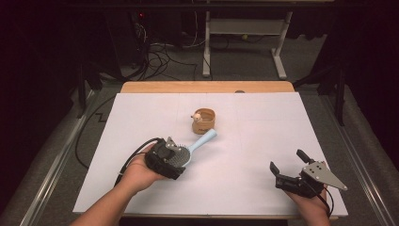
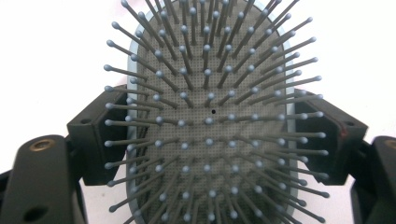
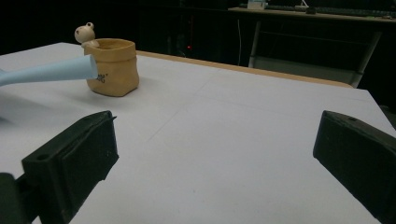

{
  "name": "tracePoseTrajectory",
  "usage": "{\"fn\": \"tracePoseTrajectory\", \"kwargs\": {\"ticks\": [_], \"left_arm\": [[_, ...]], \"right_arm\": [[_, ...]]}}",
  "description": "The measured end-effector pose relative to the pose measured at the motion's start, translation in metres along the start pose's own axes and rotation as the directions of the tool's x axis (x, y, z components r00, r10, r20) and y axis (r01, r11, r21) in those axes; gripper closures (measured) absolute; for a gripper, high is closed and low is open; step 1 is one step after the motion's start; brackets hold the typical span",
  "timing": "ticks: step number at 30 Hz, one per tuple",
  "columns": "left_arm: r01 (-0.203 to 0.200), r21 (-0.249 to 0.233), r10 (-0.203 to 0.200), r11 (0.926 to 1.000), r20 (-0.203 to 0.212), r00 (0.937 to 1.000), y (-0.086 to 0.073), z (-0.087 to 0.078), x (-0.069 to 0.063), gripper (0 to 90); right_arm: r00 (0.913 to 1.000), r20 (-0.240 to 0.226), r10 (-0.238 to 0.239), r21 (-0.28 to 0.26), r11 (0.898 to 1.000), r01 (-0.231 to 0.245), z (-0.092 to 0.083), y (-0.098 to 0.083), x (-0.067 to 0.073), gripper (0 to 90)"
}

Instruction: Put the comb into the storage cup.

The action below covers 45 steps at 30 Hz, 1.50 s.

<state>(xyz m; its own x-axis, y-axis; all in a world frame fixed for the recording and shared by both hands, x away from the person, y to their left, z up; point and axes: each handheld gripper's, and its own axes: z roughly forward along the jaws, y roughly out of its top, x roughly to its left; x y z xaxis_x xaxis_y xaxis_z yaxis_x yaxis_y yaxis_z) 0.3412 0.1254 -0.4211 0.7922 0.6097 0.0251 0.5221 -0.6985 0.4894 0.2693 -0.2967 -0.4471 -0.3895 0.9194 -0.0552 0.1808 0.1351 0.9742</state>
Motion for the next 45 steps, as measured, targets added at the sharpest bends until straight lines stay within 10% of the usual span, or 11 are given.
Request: {"fn": "tracePoseTrajectory", "kwargs": {"ticks": [26, 36, 45], "left_arm": [[-0.065, 0.011, 0.065, 0.9978, 0.028, 0.9975, 0.033, 0.011, -0.018, 20.3], [-0.064, 0.018, 0.064, 0.9978, 0.033, 0.9974, 0.037, 0.011, -0.016, 20.3], [-0.059, 0.039, 0.058, 0.9975, 0.027, 0.9979, 0.037, 0.012, -0.009, 20.3]], "right_arm": [[0.999, -0.02, -0.041, 0.002, 0.999, 0.041, 0.013, 0.002, 0.013, 0.4], [0.9989, -0.032, -0.035, 0.006, 0.999, 0.035, 0.039, 0.013, 0.023, 1.0], [0.9916, -0.047, -0.12, 0.042, 0.992, 0.122, 0.074, 0.023, 0.031, 0.5]]}}
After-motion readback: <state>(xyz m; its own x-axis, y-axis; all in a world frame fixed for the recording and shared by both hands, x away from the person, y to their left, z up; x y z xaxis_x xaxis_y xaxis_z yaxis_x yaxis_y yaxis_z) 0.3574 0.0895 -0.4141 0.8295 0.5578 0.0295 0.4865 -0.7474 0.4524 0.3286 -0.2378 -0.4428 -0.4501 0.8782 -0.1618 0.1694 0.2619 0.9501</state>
